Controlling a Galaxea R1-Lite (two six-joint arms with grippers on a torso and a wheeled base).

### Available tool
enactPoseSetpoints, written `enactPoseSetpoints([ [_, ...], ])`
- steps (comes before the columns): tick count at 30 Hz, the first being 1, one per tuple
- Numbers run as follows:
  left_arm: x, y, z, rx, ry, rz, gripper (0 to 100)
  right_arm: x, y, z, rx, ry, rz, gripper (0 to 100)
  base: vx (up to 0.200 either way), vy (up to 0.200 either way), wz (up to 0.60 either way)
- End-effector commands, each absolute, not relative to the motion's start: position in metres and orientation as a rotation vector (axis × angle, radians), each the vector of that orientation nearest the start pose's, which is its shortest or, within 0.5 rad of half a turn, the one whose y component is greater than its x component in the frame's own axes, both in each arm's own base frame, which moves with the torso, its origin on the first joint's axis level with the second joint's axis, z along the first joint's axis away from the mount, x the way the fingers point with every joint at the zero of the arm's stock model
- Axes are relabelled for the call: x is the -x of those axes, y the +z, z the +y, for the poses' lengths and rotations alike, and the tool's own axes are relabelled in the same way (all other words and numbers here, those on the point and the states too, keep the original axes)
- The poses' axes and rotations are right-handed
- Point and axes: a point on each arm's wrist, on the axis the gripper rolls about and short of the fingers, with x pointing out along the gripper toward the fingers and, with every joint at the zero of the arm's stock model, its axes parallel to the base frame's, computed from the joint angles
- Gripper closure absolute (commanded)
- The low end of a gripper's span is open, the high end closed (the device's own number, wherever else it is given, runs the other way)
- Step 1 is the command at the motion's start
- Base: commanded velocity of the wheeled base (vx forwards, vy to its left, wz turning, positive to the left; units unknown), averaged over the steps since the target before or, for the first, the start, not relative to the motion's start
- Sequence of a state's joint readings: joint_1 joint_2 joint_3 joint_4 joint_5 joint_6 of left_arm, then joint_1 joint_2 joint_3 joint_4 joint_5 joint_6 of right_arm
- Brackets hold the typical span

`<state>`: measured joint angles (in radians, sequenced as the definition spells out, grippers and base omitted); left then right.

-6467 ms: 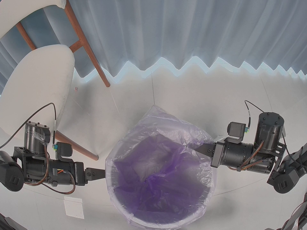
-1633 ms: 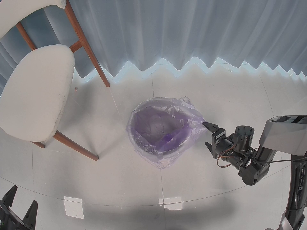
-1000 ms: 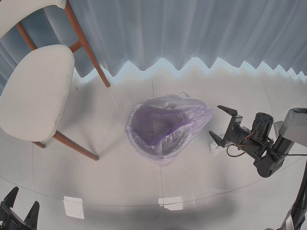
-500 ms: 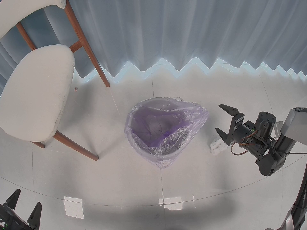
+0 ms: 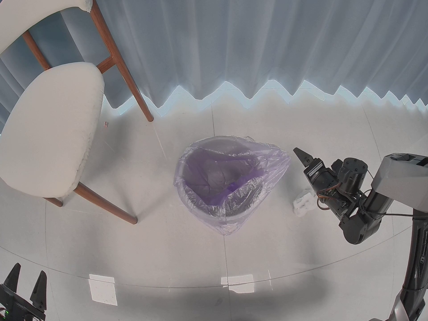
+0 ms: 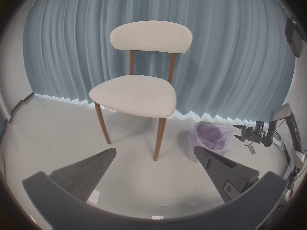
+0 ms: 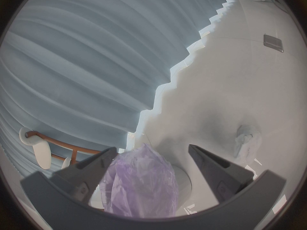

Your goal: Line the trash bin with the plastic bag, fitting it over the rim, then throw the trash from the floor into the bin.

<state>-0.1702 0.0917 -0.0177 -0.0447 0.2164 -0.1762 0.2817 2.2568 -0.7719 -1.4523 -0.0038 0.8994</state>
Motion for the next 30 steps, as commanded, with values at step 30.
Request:
enactPoseSetpoints([
  [30, 0.015, 0.085, 0.007, 0.156, 0.121, 0.014, 0, -0.415, -0.012, 0.156, -0.917, 0.314, 0.203, 100, 0.0, 0.0, 0.0],
])
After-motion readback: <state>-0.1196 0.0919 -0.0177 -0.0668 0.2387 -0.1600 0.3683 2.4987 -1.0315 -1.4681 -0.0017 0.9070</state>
